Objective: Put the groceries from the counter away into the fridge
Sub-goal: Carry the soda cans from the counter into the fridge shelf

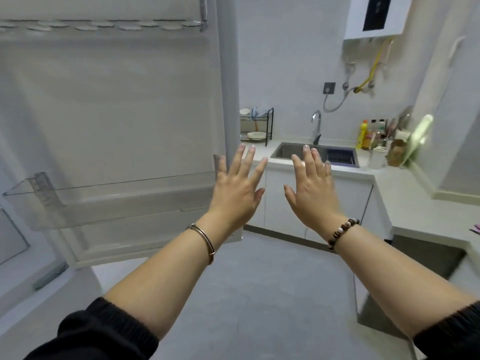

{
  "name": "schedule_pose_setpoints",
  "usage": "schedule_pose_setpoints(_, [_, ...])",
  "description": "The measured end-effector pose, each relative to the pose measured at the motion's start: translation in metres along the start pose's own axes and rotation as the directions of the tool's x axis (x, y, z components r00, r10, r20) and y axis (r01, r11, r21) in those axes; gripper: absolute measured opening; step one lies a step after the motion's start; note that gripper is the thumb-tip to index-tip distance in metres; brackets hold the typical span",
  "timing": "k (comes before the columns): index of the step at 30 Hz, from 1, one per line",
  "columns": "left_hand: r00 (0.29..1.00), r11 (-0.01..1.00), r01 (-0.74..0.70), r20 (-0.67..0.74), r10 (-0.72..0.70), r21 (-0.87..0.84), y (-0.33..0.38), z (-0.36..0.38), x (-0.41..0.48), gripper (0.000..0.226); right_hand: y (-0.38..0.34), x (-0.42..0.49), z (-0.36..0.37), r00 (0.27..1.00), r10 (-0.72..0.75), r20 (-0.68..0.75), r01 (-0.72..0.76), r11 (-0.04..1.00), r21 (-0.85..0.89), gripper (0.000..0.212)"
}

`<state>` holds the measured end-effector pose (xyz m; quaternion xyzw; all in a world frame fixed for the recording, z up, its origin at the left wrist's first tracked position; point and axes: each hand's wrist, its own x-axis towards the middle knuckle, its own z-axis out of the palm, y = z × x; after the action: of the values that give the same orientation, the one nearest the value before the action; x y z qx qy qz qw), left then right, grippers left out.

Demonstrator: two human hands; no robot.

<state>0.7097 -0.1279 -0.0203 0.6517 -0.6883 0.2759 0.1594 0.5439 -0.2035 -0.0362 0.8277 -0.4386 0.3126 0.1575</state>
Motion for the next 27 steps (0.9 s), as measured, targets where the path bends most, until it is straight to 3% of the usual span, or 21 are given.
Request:
schedule_pose_setpoints(6, [0.971,0.951,-0.236,-0.079,0.224,-0.202,0.127,0.022,0.047,0.065,0.099,-0.075,-0.056,0.966,0.260,-0.008,-0.255,0.941,-0.222,0.070])
schedule_pose_setpoints(13, [0.844,0.722,-0.534,-0.234,0.482,-0.439,0.317,0.010,0.046,0.062,0.195,-0.206,-0.155,0.825,0.549,-0.134,-0.547,0.716,-0.434,0.065])
schedule_pose_setpoints(19, [0.737,0.519,-0.642,-0.268,0.620,-0.565,0.465,-0.025,-0.002,0.064,0.245,-0.321,-0.240,0.708,0.673,-0.216,-0.666,0.533,-0.522,0.064])
schedule_pose_setpoints(27, [0.576,0.256,-0.728,-0.367,0.730,-0.636,0.633,-0.072,-0.072,0.064,0.288,-0.470,-0.322,0.494,0.817,-0.298,-0.790,0.279,-0.546,0.064])
